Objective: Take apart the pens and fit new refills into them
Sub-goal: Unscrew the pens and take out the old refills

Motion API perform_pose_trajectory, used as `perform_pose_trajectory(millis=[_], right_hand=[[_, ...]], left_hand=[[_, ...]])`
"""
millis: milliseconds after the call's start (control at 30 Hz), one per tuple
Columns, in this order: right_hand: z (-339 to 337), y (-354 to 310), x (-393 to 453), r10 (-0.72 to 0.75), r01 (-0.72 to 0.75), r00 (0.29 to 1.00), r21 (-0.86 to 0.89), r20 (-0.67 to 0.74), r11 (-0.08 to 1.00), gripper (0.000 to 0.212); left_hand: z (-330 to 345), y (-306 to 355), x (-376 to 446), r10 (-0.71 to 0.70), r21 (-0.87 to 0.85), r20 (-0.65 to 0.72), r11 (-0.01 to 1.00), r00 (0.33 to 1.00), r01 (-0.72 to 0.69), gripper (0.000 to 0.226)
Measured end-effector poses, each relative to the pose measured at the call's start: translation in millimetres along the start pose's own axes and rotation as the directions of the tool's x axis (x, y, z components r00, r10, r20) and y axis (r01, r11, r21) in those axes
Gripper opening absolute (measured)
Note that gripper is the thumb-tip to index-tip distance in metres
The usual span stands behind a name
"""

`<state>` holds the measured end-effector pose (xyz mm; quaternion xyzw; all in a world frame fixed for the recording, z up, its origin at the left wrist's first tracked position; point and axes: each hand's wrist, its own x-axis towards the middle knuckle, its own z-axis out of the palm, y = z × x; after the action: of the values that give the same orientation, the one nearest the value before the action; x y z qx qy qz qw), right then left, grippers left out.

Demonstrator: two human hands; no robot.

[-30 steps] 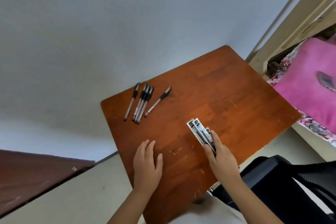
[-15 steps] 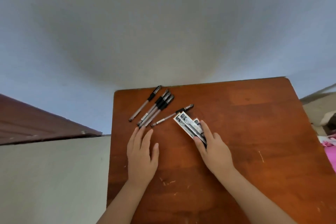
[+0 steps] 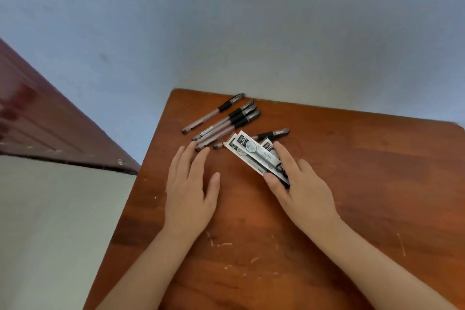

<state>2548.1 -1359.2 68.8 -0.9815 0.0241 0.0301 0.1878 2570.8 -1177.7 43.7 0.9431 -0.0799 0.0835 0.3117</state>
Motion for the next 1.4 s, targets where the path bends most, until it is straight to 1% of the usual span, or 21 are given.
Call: perform_pose_trajectory(millis=[100, 200, 267, 333, 500, 633, 833, 1067, 1200, 1333, 1400], right_hand=[[1.2, 9.0, -13.7, -0.1, 0.098, 0.993, -0.033, -0.06, 0.995, 0.06], [-0.4, 23.1, -39.6, -0.145, 0.138, 0.978, -0.061, -0.149, 0.989, 0.059], [-5.0, 34.4, -60.3, -0.136, 0.126, 0.974, -0.063, -0.183, 0.99, 0.058], [-9.5, 45.0, -80.6, -0.099, 0.095, 0.98, -0.035, -0.171, 0.995, 0.058], [-13.1, 69.3, -110.6, -0.06, 0.06, 0.99, -0.005, -0.128, 0.998, 0.061], [-10.8, 76.7, -119.2, -0.051, 0.051, 0.99, -0.006, -0.128, 0.999, 0.062], [-3.0, 76.0, -118.6, -0.079, 0.067, 0.976, -0.063, -0.203, 0.996, 0.059], [-2.0, 73.5, -115.9, -0.107, 0.088, 0.973, -0.102, -0.204, 0.991, 0.059], [-2.0, 73.0, -108.9, -0.129, 0.099, 0.972, -0.153, -0.197, 0.983, 0.058], [-0.9, 68.9, -89.4, -0.099, 0.064, 0.974, -0.175, -0.201, 0.982, 0.057], [0.6, 65.8, -77.5, -0.077, 0.035, 0.971, -0.184, -0.227, 0.982, 0.053]], left_hand=[[5.7, 8.1, -17.3, -0.004, 0.094, -0.002, 0.996, 1.0, 0.004, 0.049], [12.7, 23.7, -46.4, -0.064, 0.237, 0.031, 0.97, 0.997, 0.054, 0.054], [15.8, 39.0, -70.7, -0.125, 0.306, 0.058, 0.947, 0.991, 0.101, 0.055], [18.9, 54.5, -96.1, -0.175, 0.354, 0.096, 0.926, 0.98, 0.131, 0.055], [28.1, 82.7, -135.6, -0.211, 0.44, 0.151, 0.889, 0.966, 0.125, 0.051], [28.8, 89.7, -141.3, -0.225, 0.461, 0.172, 0.879, 0.959, 0.124, 0.05], [27.8, 92.7, -141.9, -0.237, 0.45, 0.169, 0.882, 0.957, 0.139, 0.049], [25.8, 94.6, -143.9, -0.249, 0.462, 0.181, 0.876, 0.951, 0.141, 0.05], [24.9, 95.3, -142.4, -0.246, 0.475, 0.185, 0.87, 0.951, 0.133, 0.05], [21.7, 96.9, -129.1, -0.198, 0.515, 0.108, 0.849, 0.974, 0.115, 0.045], [24.5, 96.7, -118.0, -0.214, 0.493, 0.102, 0.859, 0.971, 0.138, 0.046]])
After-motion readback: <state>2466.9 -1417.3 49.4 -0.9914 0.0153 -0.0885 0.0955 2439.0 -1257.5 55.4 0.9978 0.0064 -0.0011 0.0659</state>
